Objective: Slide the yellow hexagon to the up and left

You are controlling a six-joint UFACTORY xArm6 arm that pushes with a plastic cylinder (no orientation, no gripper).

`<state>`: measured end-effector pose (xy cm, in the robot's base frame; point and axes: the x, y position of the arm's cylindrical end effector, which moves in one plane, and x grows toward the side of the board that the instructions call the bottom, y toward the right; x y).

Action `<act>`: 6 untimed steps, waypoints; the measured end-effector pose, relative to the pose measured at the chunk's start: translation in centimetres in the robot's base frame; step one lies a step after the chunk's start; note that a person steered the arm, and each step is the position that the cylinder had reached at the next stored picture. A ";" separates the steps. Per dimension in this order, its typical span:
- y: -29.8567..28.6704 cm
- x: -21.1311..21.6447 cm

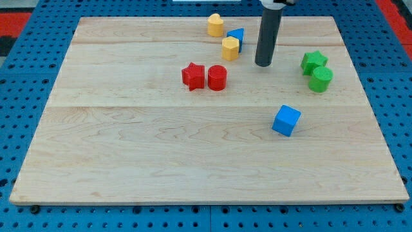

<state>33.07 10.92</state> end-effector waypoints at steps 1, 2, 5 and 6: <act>-1.9 -2.0; -4.0 -3.2; -8.4 -1.6; -11.4 -1.2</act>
